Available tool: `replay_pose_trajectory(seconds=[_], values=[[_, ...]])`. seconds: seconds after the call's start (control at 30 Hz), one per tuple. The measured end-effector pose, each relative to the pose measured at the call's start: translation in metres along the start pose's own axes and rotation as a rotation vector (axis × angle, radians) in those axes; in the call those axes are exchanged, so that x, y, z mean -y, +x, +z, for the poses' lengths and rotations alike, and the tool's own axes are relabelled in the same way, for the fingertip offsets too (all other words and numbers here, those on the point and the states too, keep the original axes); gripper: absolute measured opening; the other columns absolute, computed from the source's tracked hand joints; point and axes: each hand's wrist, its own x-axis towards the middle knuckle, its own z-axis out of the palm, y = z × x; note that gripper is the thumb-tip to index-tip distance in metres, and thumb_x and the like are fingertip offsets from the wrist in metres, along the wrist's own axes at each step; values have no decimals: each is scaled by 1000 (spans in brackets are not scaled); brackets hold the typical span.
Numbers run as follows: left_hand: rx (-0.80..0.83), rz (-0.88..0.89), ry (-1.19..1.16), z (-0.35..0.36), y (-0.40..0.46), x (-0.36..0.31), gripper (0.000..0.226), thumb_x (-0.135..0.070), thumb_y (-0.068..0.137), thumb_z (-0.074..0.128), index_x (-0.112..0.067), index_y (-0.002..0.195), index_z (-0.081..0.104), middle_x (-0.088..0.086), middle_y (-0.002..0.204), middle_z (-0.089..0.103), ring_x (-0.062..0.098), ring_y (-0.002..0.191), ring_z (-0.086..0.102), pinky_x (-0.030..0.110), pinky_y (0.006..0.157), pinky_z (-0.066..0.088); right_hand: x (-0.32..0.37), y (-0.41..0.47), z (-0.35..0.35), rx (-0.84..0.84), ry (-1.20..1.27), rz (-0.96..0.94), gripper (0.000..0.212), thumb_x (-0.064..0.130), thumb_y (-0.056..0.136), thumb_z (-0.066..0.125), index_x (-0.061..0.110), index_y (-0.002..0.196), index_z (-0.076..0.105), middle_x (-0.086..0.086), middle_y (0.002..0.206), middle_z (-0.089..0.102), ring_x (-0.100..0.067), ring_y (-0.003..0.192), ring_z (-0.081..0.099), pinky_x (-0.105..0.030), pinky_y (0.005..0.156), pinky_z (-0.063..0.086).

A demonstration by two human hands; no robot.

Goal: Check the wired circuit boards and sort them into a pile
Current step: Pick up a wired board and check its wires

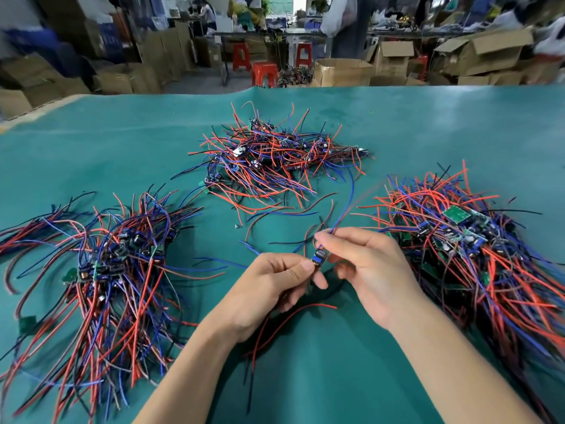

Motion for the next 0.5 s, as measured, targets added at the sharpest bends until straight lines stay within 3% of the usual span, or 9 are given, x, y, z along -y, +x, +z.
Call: replay_pose_trajectory(seconds=[0.07, 0.23, 0.33, 0.5], values=[[7, -2, 28, -1, 0, -2, 31, -36, 94, 57, -13, 81, 74, -2, 49, 40, 11, 45, 30, 23, 45, 23, 3, 3, -5, -78, 6, -36, 6, 15, 78, 80, 9, 77, 79, -2, 73, 68, -10, 61, 54, -21, 49, 38], [53, -21, 75, -1, -3, -2, 33, -38, 94, 57, -13, 81, 73, 2, 50, 37, 15, 46, 27, 27, 46, 21, 19, 15, -35, -430, 82, -161, 4, 9, 89, 75, 5, 91, 74, -5, 79, 70, -7, 54, 55, -18, 47, 40], [75, -33, 97, 1, -3, -2, 33, -39, 94, 57, -13, 81, 73, 3, 50, 36, 17, 48, 26, 33, 50, 19, 18, 15, -40, -473, 204, -150, 12, 14, 94, 70, 10, 84, 73, 0, 70, 70, -6, 51, 53, -17, 45, 39], [-8, 10, 29, -1, -1, 0, 29, -35, 95, 56, -14, 84, 73, -3, 52, 41, 11, 47, 30, 23, 46, 21, 26, 17, -48, -532, 362, -94, 36, 38, 105, 53, 9, 91, 69, 2, 67, 72, -6, 51, 60, -16, 46, 44]])
